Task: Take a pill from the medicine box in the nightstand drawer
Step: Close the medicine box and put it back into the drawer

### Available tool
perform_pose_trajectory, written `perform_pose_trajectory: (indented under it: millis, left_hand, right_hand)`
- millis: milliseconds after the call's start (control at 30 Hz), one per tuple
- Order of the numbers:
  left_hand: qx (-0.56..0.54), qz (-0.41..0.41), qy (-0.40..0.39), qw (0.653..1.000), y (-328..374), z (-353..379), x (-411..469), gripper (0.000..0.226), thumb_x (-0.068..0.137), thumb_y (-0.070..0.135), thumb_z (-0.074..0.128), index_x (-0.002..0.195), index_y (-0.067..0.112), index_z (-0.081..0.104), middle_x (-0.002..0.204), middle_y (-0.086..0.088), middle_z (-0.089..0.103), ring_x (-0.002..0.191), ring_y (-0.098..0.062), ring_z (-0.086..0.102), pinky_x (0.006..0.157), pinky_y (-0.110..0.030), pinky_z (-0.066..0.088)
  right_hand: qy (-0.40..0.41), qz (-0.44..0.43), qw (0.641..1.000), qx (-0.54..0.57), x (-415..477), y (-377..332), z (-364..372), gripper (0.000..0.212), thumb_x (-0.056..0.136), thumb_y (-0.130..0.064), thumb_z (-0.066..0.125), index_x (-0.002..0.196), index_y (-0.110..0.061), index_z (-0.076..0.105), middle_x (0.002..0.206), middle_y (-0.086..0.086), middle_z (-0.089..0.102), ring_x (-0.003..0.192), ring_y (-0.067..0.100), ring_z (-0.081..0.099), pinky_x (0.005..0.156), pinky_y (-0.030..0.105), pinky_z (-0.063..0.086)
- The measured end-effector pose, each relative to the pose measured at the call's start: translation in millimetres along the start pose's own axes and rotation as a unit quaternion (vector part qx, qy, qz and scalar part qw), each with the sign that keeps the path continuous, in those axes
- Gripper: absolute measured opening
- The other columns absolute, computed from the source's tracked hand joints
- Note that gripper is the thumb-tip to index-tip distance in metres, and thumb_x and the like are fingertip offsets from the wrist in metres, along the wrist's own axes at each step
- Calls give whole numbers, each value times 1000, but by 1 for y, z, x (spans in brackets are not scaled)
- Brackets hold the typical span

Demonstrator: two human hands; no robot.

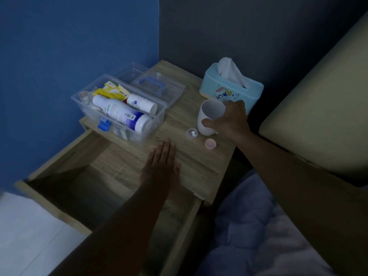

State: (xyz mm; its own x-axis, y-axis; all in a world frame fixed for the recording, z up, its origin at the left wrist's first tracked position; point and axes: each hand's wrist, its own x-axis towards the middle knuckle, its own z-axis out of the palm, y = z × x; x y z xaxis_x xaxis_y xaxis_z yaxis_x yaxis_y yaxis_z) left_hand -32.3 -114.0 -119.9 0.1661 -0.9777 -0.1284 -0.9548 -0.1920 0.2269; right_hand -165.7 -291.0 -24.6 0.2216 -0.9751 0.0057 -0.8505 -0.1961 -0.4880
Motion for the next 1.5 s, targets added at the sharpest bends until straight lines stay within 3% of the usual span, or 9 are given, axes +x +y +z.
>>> perform_pose_trajectory:
  millis: [200, 433, 667, 767, 933, 1100, 1200, 1300, 1500]
  left_hand:
    - [-50, 24, -67, 996, -15, -14, 5, 79, 98, 46, 39, 157, 15, -3, 166, -9, -4, 153, -24, -2, 125, -43, 4]
    - [-164, -61, 109, 979, -54, -15, -46, 58, 96, 31, 50, 150, 17, 35, 153, -6, 38, 140, -17, 36, 114, -36, 37]
    - [-198, -227, 179, 937, -119, -39, -46, 70, 90, 31, 57, 151, 21, 24, 159, -6, 28, 147, -26, 25, 113, -42, 32]
    - [-250, -176, 220, 926, -135, -56, -31, 87, 88, 16, 60, 156, 25, 6, 166, 0, 7, 152, -18, 8, 118, -34, 16]
    - [-252, -112, 171, 946, -139, -68, -18, 95, 90, 12, 55, 156, 21, -12, 165, 6, -17, 151, -14, -15, 121, -31, 3]
    - [-241, -129, 151, 950, -130, -69, -18, 94, 91, 13, 55, 156, 16, -13, 165, 2, -18, 151, -18, -16, 125, -39, 7]
    - [-248, -133, 130, 951, -132, -72, -17, 94, 91, 10, 54, 156, 17, -14, 164, 3, -19, 151, -18, -16, 125, -42, 11]
    - [-257, -128, 117, 951, -133, -77, -19, 95, 91, 6, 54, 156, 17, -14, 164, 3, -20, 152, -20, -15, 124, -43, 14]
    - [-255, -146, 109, 950, -129, -77, -21, 92, 92, 13, 54, 156, 13, -12, 165, -2, -17, 153, -25, -1, 122, -37, 22]
  right_hand:
    - [74, -41, 996, -3, -8, -12, 6, 101, 68, -50, 79, 148, -12, 30, 138, 12, 39, 129, 30, 36, 101, 39, 37]
    - [49, -182, 967, 172, -26, -62, 29, 42, 86, -22, 66, 126, -14, 60, 109, 2, 68, 100, 11, 62, 85, 27, 53]
    - [-71, 64, 965, 243, -5, -96, 77, 42, 96, -42, 49, 125, -14, 60, 122, 6, 66, 89, 14, 59, 75, 27, 43]
    - [-154, 218, 851, 452, 12, -108, 86, 60, 97, -57, 38, 132, -13, 59, 123, 12, 67, 110, 29, 64, 98, 45, 51]
    - [-108, 205, 748, 621, 25, -122, 83, 45, 101, -50, 40, 121, -18, 64, 109, 9, 72, 92, 24, 70, 70, 34, 60]
    - [-59, 168, 776, 605, 30, -135, 63, 77, 89, -74, 36, 140, -20, 54, 139, 9, 60, 123, 25, 59, 110, 45, 44]
    - [9, 85, 864, 496, 16, -146, 48, 74, 89, -72, 35, 138, -21, 56, 139, 4, 60, 125, 20, 58, 106, 36, 47]
    - [75, -78, 915, 389, -16, -143, 46, 29, 95, -53, 49, 105, -31, 65, 103, -11, 66, 101, 12, 61, 81, 17, 51]
    - [38, -305, 922, 234, -70, -114, 78, 33, 91, -31, 68, 121, -20, 59, 128, -1, 56, 118, 0, 54, 87, 11, 51]
